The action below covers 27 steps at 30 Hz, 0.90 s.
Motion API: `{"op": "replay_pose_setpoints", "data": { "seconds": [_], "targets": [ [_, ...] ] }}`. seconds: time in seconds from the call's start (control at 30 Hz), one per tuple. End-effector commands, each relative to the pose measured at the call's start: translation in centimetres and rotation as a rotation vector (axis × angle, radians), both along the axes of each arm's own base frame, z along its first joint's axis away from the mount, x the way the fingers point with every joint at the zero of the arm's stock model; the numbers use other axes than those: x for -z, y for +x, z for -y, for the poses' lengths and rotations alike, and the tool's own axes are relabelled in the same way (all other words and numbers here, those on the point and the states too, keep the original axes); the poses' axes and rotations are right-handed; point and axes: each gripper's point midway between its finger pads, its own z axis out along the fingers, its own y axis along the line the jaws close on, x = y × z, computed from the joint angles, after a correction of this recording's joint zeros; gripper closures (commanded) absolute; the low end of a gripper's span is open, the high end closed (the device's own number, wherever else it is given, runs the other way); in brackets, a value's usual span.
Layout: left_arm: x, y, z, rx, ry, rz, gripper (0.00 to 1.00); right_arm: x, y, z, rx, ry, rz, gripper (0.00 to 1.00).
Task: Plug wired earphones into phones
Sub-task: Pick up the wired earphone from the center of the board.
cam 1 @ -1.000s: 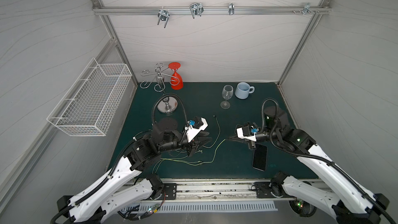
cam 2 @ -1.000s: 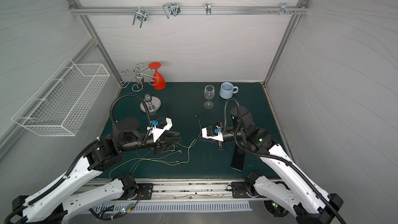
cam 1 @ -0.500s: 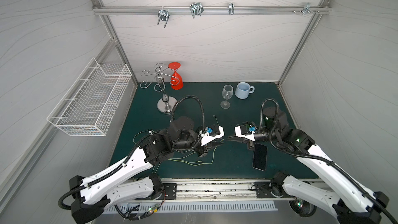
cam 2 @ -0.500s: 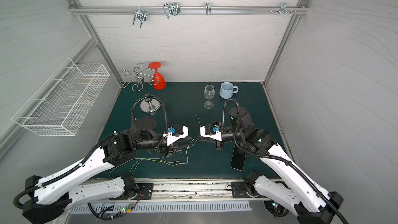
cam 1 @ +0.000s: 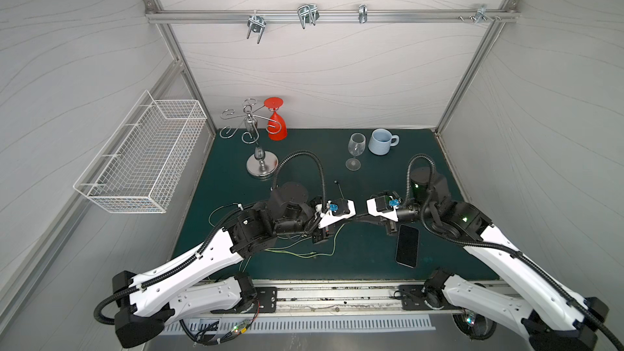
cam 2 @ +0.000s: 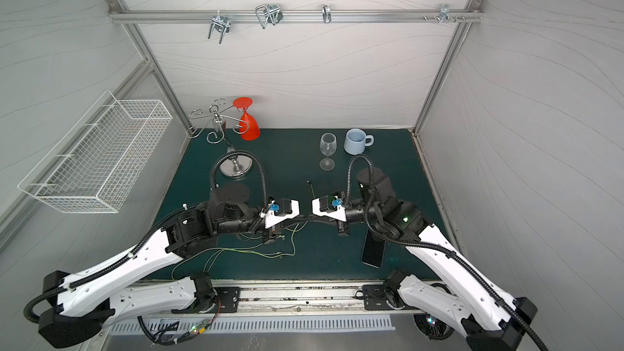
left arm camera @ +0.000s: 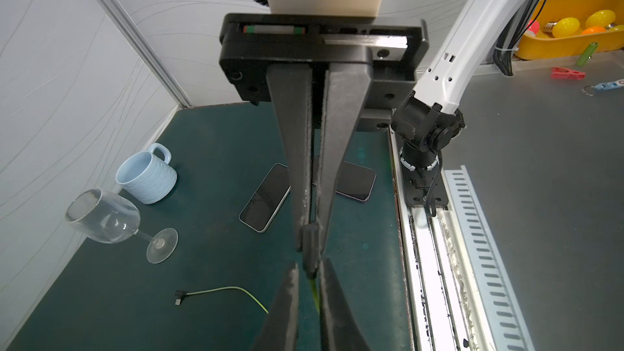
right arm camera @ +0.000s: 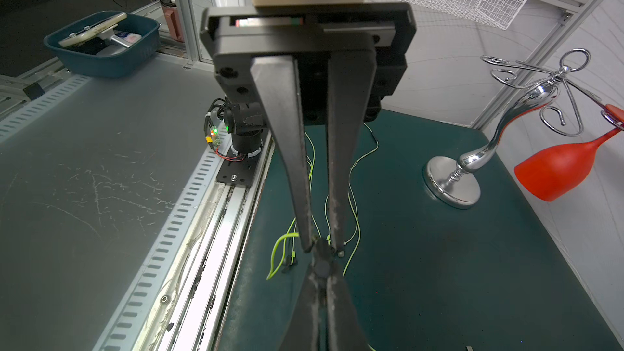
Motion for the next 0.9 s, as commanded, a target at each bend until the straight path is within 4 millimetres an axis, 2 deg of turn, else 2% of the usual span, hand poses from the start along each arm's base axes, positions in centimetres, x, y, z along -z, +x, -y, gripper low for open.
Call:
{"op": "replay_pose_setpoints", "data": {
  "seconds": [0.0, 0.13, 0.3, 0.33, 0.4, 0.63, 0.8, 0.87],
  "targets": [
    [-2.1, 0.0, 0.6, 0.023, -0.039, 0.055, 0.85, -0.8, -1.0, -0.1, -0.05, 0.022, 0.012, 1.0],
    [-2.0, 0.1, 0.7, 0.019, -0.044, 0.057, 0.85, -0.5, -1.0, -0.1, -0.055, 0.015, 0.013, 1.0],
    [-2.3, 0.2, 0.5, 0.001, -0.057, 0.065, 0.95, 0.1, -1.0, -0.1, -0.054, -0.006, 0.014, 1.0],
    [-2.3, 0.2, 0.5, 0.001, -0.058, 0.064, 0.94, 0.1, -0.9, 0.0, -0.051, -0.009, 0.015, 1.0],
    [-2.4, 0.2, 0.4, -0.004, -0.061, 0.051, 0.83, 0.4, -0.9, 0.0, -0.047, -0.02, 0.012, 1.0],
    [-2.1, 0.2, 0.5, -0.003, -0.051, 0.039, 0.82, 0.8, -1.0, 0.1, -0.05, -0.032, 0.005, 1.0],
    [-1.9, 0.2, 0.8, 0.0, -0.048, 0.03, 0.89, 0.7, -1.1, 0.0, -0.058, -0.024, 0.005, 1.0],
    [-1.7, 0.3, 0.8, -0.005, -0.043, 0.031, 0.97, 0.6, -1.1, 0.0, -0.062, -0.022, 0.005, 1.0]
  ]
}}
